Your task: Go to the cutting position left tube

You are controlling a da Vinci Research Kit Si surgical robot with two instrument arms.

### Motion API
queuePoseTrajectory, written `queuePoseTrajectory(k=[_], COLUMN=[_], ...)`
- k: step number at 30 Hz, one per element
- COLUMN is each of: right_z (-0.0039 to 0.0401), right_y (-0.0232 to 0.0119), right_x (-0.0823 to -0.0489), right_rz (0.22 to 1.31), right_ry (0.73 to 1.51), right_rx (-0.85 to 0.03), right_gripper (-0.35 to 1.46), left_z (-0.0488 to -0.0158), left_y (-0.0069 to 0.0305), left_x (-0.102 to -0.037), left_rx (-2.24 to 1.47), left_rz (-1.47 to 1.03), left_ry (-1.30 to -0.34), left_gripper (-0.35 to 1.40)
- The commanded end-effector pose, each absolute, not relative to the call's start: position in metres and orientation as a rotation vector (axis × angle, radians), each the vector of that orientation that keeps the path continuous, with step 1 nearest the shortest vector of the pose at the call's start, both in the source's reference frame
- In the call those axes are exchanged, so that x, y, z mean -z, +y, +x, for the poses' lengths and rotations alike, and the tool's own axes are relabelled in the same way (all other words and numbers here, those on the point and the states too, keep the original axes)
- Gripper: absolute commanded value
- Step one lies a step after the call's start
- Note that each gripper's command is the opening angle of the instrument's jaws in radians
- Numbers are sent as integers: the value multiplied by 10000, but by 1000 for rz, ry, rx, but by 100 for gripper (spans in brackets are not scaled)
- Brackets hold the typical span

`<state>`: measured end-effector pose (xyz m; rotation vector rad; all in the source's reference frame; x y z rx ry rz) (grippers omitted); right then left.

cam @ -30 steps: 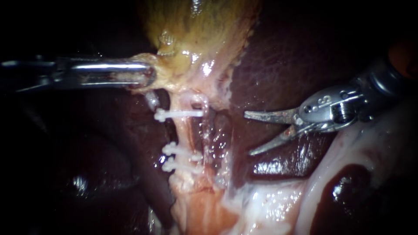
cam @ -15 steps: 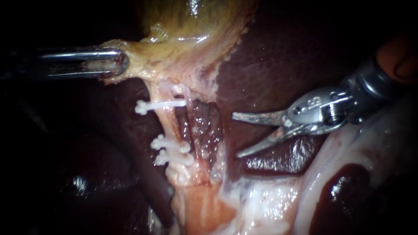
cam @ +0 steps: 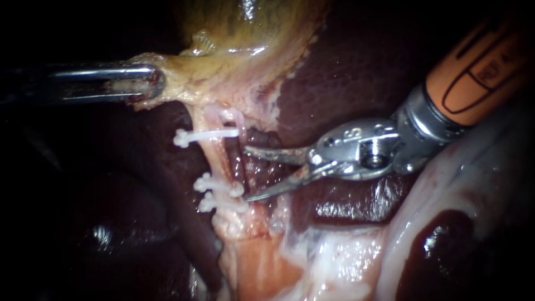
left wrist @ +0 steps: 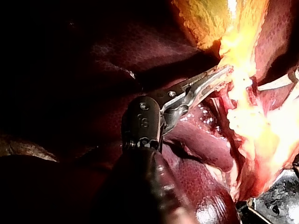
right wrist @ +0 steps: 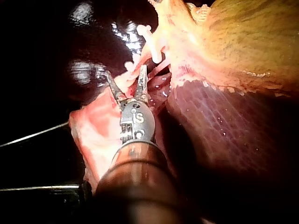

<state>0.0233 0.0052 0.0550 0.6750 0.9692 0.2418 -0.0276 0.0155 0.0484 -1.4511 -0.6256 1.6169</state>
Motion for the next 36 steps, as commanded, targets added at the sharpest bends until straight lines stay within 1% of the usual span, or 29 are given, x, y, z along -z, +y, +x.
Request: queuePoseTrajectory(k=[1,16,24,32,36], right_z=[235,243,252,269,284], right_y=[51,49,48,51,51], right_x=[-552,-597,-621,-626,-629], right_rz=[674,707,740,750,772], right_ry=[968,952,944,943,956], right_rx=[-241,-261,-255,-249,-254], right_gripper=[145,145,143,143,143], left_z=[-276,-277,-278,-278,-279], left_y=[155,154,153,153,152], left_x=[-484,-485,-486,-486,-486], left_rx=[-1618,-1618,-1619,-1616,-1616], left_rz=[-1451,-1451,-1452,-1454,-1454], left_ry=[-625,-624,-623,-621,-621], left_gripper=[-35,-35,-35,-35,-35])
